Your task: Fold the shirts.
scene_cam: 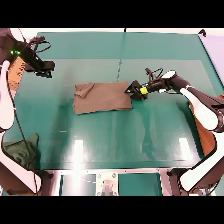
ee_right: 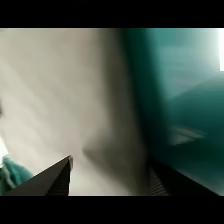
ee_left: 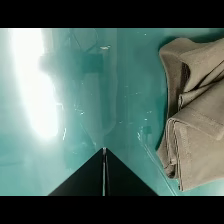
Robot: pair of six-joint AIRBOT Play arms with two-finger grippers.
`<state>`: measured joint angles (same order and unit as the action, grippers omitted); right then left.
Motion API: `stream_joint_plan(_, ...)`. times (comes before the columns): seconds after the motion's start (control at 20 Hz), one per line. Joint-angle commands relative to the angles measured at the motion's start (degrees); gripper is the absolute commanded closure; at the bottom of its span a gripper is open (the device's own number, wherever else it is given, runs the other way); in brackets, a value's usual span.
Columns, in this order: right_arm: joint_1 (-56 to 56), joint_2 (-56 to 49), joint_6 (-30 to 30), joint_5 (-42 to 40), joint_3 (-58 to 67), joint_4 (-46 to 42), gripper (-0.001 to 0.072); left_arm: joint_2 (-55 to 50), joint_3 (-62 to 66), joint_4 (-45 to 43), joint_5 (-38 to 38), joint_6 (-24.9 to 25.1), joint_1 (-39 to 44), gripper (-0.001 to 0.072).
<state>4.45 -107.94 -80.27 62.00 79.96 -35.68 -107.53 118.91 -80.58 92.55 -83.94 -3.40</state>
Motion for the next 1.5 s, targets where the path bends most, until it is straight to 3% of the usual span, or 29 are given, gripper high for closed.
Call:
stream_joint_plan(0.0,2.6,-1.8,3.0,-1.9,-0.1,8.0,0.0218,0.0,0.1,0.0,0.1,-0.1,0.0,0.0684)
stream_joint_plan(0.1,3.2,-1.8,4.7,1.0,2.2,11.5,0.0643,0.0,0.1,0.0,0.0,0.0,0.0,0.0684)
stream_joint_plan(0.15,3.2,-1.7,4.7,4.5,4.8,12.7,0.0683,0.0,0.1,0.0,0.1,0.0,0.0,0.0684)
stream_joint_plan(0.35,1.4,3.8,2.1,9.5,18.2,12.7,0.0696,0.0,0.1,0.0,0.2,0.0,0.0,0.0684)
stream_joint_plan(0.6,-10.0,11.6,-10.9,9.6,31.6,10.6,0.0695,0.0,0.1,0.0,1.8,0.0,0.0,0.0684)
stream_joint_plan(1.05,-38.6,21.2,-20.3,9.9,33.0,-7.0,0.0695,0.0,0.1,0.0,2.4,0.0,0.0,0.0684)
stream_joint_plan(1.3,-49.2,21.6,-20.0,15.7,32.9,-8.9,0.0696,0.0,0.1,0.0,1.9,0.0,0.0,0.0684)
stream_joint_plan(1.45,-51.5,23.4,-24.3,20.8,32.9,-20.3,0.0696,0.0,0.1,0.0,2.0,0.0,0.0,0.0684)
